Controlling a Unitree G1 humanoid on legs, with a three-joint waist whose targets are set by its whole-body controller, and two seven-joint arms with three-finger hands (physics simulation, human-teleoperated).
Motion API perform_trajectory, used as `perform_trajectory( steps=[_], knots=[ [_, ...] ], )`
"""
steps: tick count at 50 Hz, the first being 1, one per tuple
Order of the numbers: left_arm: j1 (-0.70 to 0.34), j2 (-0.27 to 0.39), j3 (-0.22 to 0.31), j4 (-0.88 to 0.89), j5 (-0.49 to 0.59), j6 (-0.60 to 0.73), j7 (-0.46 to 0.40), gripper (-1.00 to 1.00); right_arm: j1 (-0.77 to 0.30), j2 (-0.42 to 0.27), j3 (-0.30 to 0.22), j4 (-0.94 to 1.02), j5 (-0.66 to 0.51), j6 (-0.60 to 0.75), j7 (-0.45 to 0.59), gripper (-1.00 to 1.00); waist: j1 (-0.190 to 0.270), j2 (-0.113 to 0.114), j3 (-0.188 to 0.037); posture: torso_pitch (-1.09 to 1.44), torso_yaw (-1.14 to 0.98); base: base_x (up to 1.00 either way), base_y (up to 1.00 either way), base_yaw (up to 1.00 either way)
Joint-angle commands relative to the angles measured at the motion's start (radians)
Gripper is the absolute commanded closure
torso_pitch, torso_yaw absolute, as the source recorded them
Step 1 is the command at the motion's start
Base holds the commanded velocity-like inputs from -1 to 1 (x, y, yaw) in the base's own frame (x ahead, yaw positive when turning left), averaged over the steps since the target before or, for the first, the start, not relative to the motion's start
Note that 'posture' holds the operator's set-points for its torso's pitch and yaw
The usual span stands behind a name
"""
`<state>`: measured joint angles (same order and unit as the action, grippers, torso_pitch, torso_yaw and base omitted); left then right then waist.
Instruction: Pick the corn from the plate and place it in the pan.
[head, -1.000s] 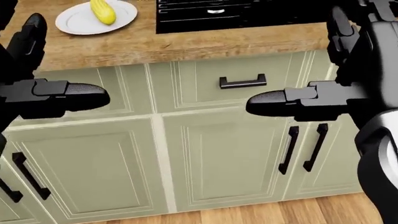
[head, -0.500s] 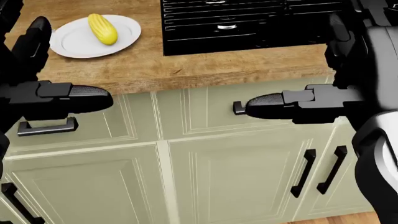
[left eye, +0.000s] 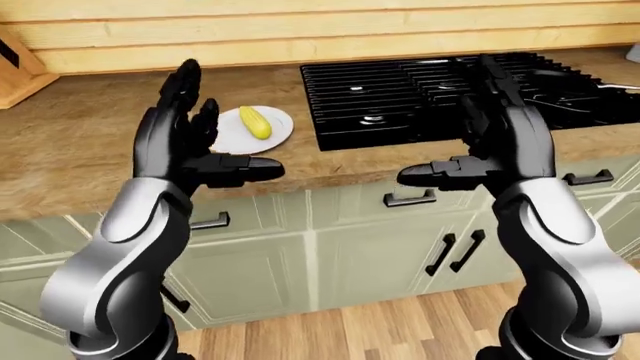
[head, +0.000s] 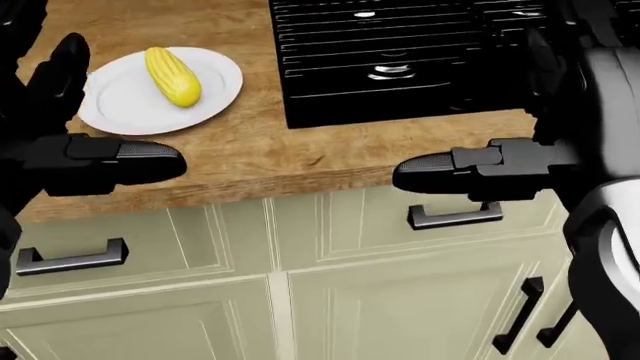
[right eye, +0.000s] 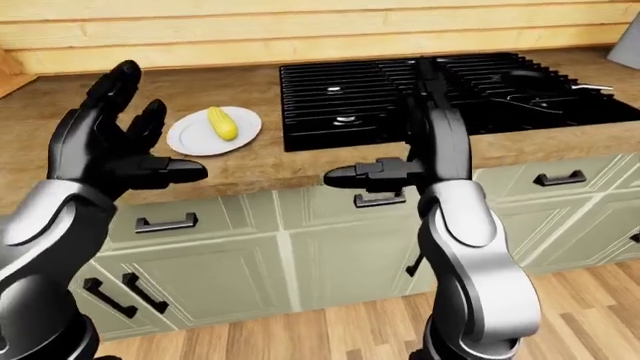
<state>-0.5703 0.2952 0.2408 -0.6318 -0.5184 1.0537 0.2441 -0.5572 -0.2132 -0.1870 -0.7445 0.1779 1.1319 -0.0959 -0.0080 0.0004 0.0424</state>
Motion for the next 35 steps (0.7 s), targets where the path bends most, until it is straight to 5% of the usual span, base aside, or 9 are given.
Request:
perform_trajectory(
  steps=[1, 6, 7, 14, 19, 28, 32, 33, 35],
  knots=[
    [-0.026, 0.014, 0.024, -0.033, 0.009, -0.047, 0.004, -1.0, -0.032, -0.004, 0.006, -0.037, 0.006, -0.05, 0.007, -1.0, 0.007, -0.004, -0.018, 0.0, 0.0, 0.16, 0.02, 0.0],
    [-0.028, 0.013, 0.025, -0.04, 0.007, -0.039, 0.008, -1.0, -0.033, -0.004, 0.005, -0.041, 0.006, -0.045, 0.007, -1.0, 0.007, 0.114, -0.027, 0.0, 0.0, 0.16, 0.03, 0.0],
    [-0.029, 0.013, 0.025, -0.042, 0.006, -0.036, 0.009, -1.0, -0.033, -0.005, 0.005, -0.04, 0.005, -0.046, 0.007, -1.0, 0.011, 0.069, -0.012, 0.0, 0.0, 0.16, 0.03, 0.0],
    [-0.033, 0.014, 0.025, -0.04, 0.004, -0.034, 0.011, -1.0, -0.032, -0.004, 0.008, -0.031, 0.004, -0.055, 0.009, -1.0, 0.013, 0.033, -0.02, 0.0, 0.0, 0.16, 0.04, 0.0],
    [-0.035, 0.014, 0.024, -0.04, 0.003, -0.033, 0.011, -1.0, -0.033, -0.003, 0.007, -0.033, 0.004, -0.054, 0.008, -1.0, 0.023, -0.063, -0.029, 0.0, 0.0, 0.16, 0.04, 0.0],
    [-0.028, 0.011, 0.019, -0.035, 0.011, -0.043, 0.007, -1.0, -0.027, 0.001, 0.012, -0.027, 0.0, -0.061, 0.01, -1.0, 0.008, -0.002, -0.009, 0.0, 0.0, 0.16, 0.04, 0.0],
    [-0.027, 0.01, 0.019, -0.036, 0.013, -0.042, 0.005, -1.0, -0.033, 0.001, 0.013, -0.031, -0.001, -0.05, 0.008, -1.0, -0.004, 0.094, -0.029, 0.0, 0.0, 0.16, 0.01, 0.0],
    [-0.027, 0.01, 0.02, -0.037, 0.012, -0.04, 0.005, -1.0, -0.032, 0.001, 0.014, -0.029, -0.001, -0.052, 0.009, -1.0, 0.007, 0.062, -0.023, 0.0, 0.0, 0.16, 0.0, 0.0],
    [-0.029, 0.009, 0.021, -0.04, 0.011, -0.038, 0.006, -1.0, -0.032, 0.0, 0.013, -0.032, -0.001, -0.05, 0.01, -1.0, 0.007, 0.075, -0.018, 0.0, 0.0, 0.16, 0.0, 0.0]
  ],
)
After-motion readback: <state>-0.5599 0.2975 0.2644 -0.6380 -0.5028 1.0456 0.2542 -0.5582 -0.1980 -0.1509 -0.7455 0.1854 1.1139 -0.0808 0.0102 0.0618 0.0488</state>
